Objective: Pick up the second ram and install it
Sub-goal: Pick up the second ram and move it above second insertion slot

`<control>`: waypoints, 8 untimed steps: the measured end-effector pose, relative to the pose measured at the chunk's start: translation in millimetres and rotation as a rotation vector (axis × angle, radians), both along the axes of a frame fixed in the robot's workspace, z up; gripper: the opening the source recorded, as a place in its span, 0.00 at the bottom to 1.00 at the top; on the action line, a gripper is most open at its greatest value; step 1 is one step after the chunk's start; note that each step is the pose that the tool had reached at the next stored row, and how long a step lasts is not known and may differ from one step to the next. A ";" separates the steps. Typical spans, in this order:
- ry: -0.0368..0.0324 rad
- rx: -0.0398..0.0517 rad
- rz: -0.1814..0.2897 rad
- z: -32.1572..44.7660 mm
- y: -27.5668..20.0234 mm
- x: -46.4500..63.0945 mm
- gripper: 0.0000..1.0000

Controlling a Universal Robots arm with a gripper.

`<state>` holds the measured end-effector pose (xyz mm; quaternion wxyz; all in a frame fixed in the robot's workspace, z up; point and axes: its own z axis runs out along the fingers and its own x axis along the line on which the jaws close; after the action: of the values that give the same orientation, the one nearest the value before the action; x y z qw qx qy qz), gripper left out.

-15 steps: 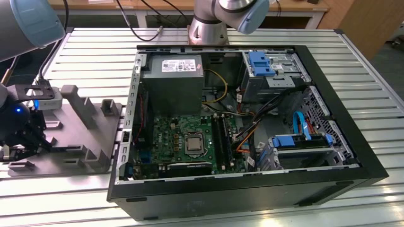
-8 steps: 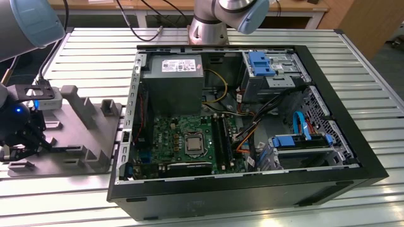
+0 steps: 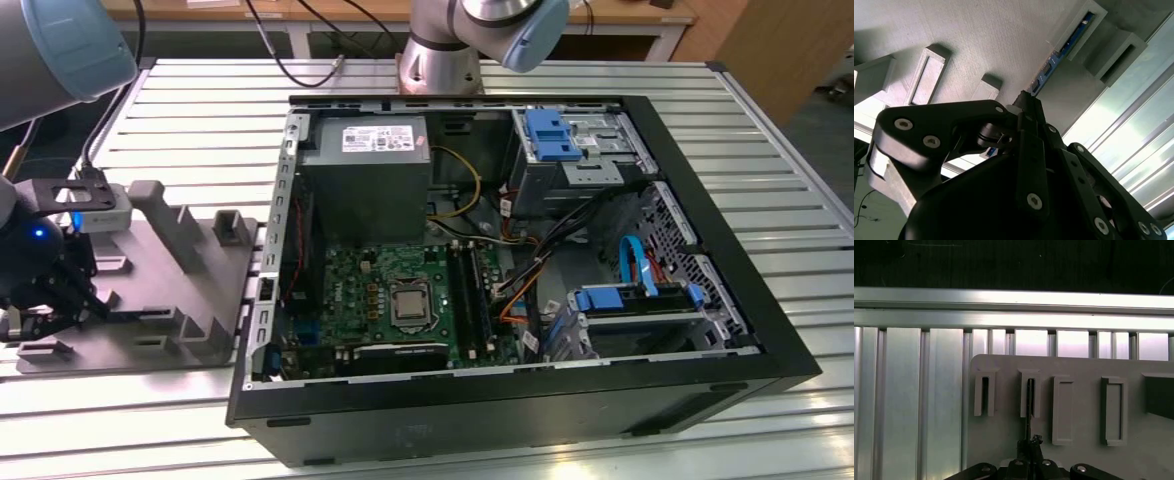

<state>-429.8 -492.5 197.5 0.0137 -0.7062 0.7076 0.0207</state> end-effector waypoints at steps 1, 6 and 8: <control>0.0000 0.0000 0.000 0.0 0.0 0.0 0.12; 0.0000 0.0001 -0.007 -0.2 0.0 0.0 0.12; -0.0001 0.0001 -0.008 -0.2 0.0 0.0 0.12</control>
<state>-429.8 -492.5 197.3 0.0138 -0.7033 0.7104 0.0206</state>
